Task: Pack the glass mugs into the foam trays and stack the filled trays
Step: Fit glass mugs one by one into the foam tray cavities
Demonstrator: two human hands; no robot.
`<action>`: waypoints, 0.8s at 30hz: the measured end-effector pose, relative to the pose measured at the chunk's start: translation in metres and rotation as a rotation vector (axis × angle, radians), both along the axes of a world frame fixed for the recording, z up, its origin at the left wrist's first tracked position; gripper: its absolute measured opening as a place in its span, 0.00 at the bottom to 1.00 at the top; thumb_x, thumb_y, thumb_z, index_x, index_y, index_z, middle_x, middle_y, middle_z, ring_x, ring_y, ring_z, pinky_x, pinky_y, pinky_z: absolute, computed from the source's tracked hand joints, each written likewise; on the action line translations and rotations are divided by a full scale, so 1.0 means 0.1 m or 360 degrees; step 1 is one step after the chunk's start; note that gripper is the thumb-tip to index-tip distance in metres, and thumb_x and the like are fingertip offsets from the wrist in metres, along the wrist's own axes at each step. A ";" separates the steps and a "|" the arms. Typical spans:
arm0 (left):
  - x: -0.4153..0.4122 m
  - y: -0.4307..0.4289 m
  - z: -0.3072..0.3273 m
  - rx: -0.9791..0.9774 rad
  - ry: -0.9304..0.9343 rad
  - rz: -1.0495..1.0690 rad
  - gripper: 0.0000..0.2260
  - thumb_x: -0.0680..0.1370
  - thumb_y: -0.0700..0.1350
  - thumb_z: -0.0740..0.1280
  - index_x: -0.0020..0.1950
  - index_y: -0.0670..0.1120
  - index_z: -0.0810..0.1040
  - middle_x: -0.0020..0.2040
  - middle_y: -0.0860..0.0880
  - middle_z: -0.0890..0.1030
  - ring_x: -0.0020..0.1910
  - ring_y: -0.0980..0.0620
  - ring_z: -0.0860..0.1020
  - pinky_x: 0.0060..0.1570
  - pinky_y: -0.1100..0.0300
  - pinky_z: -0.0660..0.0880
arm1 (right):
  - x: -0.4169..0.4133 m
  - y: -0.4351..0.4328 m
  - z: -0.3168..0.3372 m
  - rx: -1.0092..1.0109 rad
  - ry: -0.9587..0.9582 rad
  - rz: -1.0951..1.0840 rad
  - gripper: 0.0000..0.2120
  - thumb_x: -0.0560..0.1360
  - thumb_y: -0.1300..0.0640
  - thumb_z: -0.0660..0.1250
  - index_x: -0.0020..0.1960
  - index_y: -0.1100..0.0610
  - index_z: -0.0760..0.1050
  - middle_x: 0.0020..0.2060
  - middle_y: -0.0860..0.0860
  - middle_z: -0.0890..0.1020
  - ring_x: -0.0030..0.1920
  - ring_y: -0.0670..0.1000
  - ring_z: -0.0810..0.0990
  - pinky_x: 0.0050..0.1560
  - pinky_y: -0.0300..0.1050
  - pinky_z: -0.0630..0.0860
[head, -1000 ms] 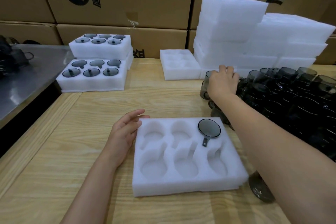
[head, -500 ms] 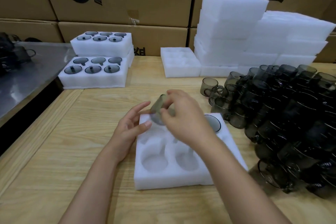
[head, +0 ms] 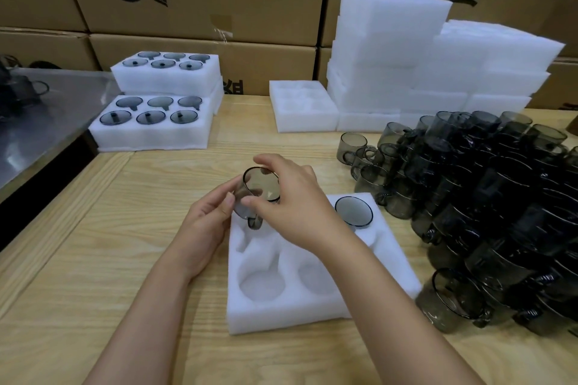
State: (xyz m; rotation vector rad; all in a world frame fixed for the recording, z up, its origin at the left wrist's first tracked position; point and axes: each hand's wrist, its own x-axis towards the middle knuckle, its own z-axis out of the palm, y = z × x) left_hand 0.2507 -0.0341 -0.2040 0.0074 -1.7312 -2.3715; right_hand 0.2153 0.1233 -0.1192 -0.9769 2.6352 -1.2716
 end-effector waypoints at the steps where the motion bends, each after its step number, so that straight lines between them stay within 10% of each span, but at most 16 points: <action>1: 0.00 0.00 0.01 -0.0001 -0.0004 -0.0008 0.24 0.75 0.49 0.64 0.70 0.42 0.71 0.62 0.42 0.79 0.59 0.46 0.79 0.55 0.57 0.77 | -0.01 0.00 0.00 -0.0008 0.0004 -0.0006 0.27 0.72 0.51 0.70 0.69 0.49 0.66 0.61 0.48 0.73 0.63 0.51 0.64 0.61 0.41 0.64; 4: 0.01 0.01 0.03 -0.0024 -0.0031 -0.0069 0.31 0.69 0.52 0.76 0.69 0.44 0.71 0.57 0.44 0.82 0.55 0.47 0.81 0.51 0.57 0.78 | -0.09 0.10 0.04 -0.0065 0.0039 -0.0107 0.27 0.70 0.47 0.72 0.67 0.50 0.71 0.57 0.49 0.75 0.58 0.48 0.71 0.58 0.41 0.68; 15: 0.01 0.02 0.00 -0.0149 -0.0109 -0.0057 0.27 0.66 0.35 0.68 0.65 0.47 0.75 0.59 0.40 0.81 0.56 0.41 0.79 0.53 0.50 0.78 | -0.24 0.58 -0.05 0.0200 -0.0121 -0.0277 0.25 0.64 0.42 0.75 0.59 0.47 0.76 0.46 0.42 0.74 0.42 0.41 0.71 0.32 0.36 0.68; 24: 0.02 0.01 0.01 -0.0153 -0.0139 -0.0081 0.28 0.66 0.35 0.67 0.66 0.48 0.75 0.58 0.40 0.82 0.55 0.41 0.80 0.51 0.51 0.79 | -0.18 0.45 -0.14 0.0598 0.0148 -0.0180 0.27 0.68 0.42 0.72 0.63 0.51 0.71 0.49 0.44 0.69 0.59 0.49 0.67 0.50 0.41 0.64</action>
